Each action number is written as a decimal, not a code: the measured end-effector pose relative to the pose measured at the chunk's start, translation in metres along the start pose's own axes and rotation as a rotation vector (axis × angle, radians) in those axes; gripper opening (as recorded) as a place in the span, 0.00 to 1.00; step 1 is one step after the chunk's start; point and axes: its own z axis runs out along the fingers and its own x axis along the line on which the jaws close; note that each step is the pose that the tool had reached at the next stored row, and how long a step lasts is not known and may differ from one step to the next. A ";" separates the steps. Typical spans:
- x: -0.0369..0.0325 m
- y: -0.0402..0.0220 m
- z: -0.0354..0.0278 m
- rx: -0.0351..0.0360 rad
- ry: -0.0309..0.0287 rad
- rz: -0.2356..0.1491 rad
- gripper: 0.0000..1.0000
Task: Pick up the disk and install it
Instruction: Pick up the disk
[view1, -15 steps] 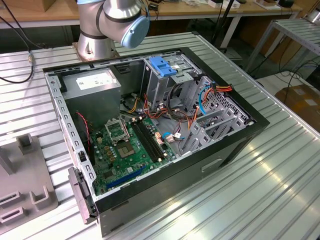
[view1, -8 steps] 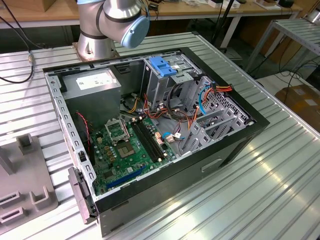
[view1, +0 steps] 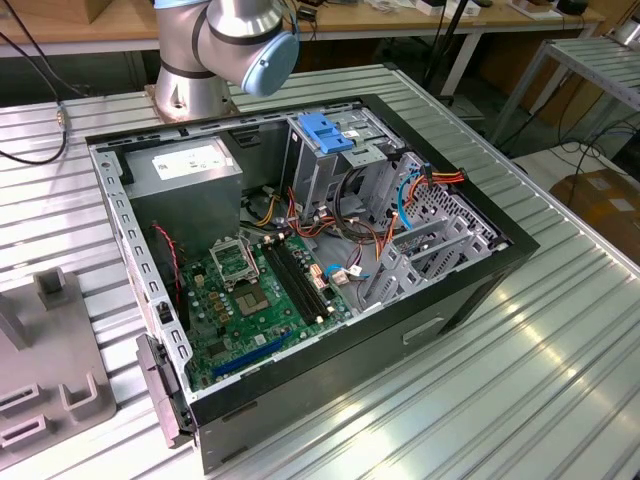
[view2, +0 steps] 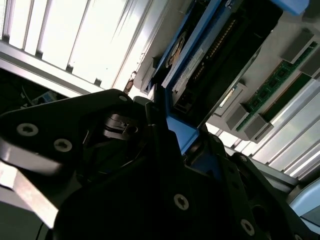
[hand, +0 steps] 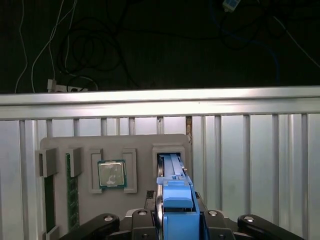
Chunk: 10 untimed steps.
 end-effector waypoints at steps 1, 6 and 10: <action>0.0002 -0.0001 -0.0031 -0.0002 0.0000 0.000 0.37; 0.0007 -0.0002 -0.0134 -0.0001 0.0000 0.000 0.37; 0.0010 -0.0003 -0.0199 -0.0002 0.0001 0.000 0.37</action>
